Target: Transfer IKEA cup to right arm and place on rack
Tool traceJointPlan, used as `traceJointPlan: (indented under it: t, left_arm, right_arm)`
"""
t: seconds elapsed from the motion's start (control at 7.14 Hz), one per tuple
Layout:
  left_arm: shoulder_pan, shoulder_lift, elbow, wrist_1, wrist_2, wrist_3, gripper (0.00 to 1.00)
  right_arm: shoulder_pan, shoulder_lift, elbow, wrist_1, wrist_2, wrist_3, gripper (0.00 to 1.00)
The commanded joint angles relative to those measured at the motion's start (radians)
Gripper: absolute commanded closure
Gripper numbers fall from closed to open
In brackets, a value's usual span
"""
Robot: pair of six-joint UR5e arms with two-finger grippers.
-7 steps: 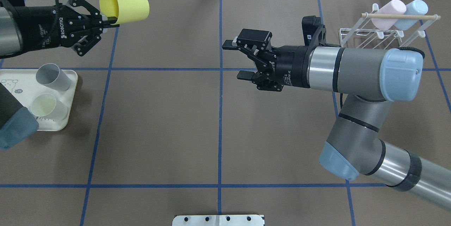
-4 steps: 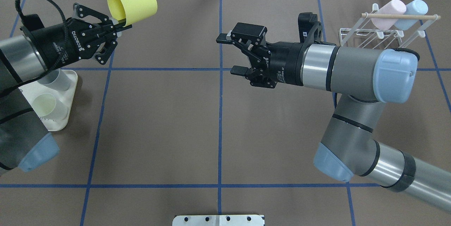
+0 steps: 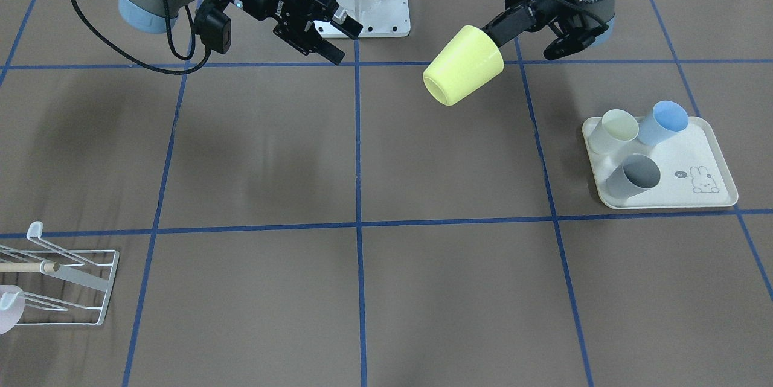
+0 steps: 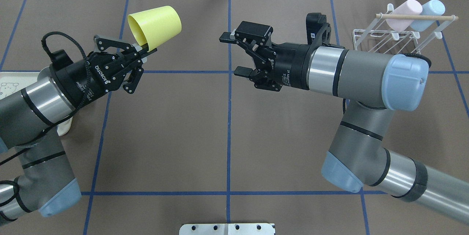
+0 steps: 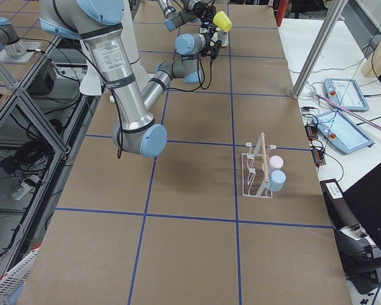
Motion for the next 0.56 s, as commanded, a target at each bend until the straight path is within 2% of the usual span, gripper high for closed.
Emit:
traceJointPlan:
  t: [0.0,0.14,0.42]
  left_arm:
    - [0.052,-0.015,0.003,-0.001,0.018,0.015,1.0]
    - [0.055,-0.027,0.001,0.0,0.02,0.015,1.0]
    - [0.126,-0.059,0.006,0.005,0.092,0.046,1.0]
  right_arm:
    - [-0.022,0.025,0.0,0.001,-0.041,0.002,0.0]
    - [-0.033,0.026,0.0,0.001,-0.071,0.012,0.0]
    - [-0.051,0.04,-0.004,0.0,-0.097,0.013,0.0]
